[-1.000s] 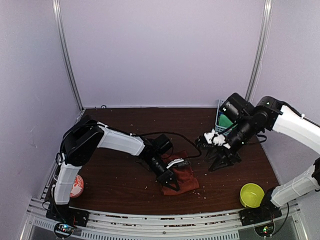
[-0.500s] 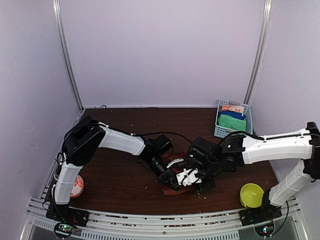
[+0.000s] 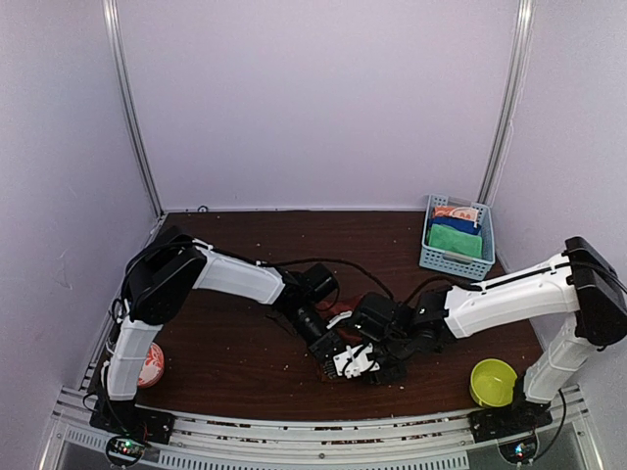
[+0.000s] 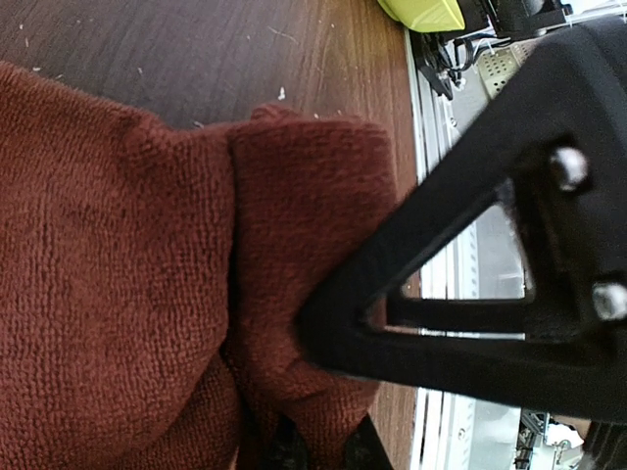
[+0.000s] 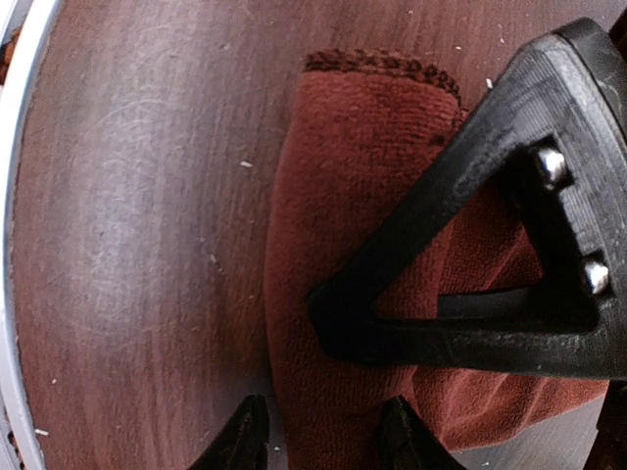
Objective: Roll the towels
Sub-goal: Roll the towel at the center of the board.
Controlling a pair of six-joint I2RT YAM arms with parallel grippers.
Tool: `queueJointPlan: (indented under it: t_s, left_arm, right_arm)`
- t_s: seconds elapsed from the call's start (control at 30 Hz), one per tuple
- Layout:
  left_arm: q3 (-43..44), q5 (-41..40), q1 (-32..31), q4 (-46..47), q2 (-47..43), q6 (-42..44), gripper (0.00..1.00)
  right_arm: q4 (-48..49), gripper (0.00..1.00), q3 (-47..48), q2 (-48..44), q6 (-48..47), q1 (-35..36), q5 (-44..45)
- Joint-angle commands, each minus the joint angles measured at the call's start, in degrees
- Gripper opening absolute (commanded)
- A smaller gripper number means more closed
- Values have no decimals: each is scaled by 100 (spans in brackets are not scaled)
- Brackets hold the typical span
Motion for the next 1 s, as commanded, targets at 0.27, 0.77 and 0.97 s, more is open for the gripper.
queueJointPlan:
  t_s: [0.27,0.77,0.97]
  left_arm:
    - [-241,-1602,31,-877,-791,306,41]
    - [-2581,-5403,-134,1389,-4819,-187,51]
    - [-2630,-6111,-1119,1577,-5199,855,54]
  right_arm:
    - [-397,17,111,551,26,-48,-180]
    - [-2833,8,2105,2234,603,-1499,-3315]
    - [-3555,8,2951,3257,391,-2042,-3666]
